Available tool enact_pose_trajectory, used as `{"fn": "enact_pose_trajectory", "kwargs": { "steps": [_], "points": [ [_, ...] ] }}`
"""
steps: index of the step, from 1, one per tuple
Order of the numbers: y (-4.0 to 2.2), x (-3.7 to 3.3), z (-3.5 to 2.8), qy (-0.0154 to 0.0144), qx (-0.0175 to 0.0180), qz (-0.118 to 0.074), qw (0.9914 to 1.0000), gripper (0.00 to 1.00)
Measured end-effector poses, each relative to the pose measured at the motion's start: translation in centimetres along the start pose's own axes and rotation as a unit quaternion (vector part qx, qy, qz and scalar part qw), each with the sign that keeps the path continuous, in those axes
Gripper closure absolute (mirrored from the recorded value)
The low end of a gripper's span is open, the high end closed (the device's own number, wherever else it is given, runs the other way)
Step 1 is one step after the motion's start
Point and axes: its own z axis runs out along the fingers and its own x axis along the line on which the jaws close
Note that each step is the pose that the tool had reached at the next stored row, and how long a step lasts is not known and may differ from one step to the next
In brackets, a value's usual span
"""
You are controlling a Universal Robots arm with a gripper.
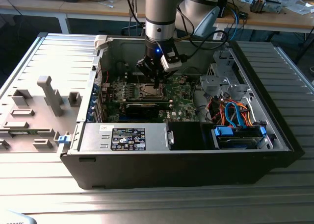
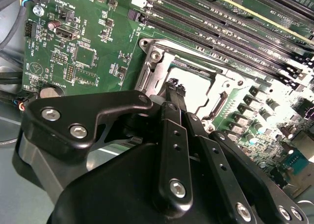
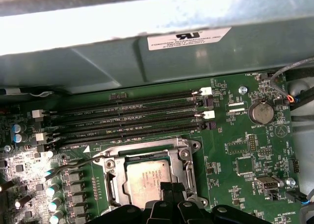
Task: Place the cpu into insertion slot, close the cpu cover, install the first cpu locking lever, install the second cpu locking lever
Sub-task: 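Install the first cpu locking lever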
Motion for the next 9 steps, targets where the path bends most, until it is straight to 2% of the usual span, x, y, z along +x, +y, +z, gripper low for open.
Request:
{"fn": "enact_pose_trajectory", "kwargs": {
  "steps": [9],
  "points": [
    [0.0, 0.0, 0.0, -0.0001, -0.0001, -0.003, 0.99999, 0.89]
  ]
}}
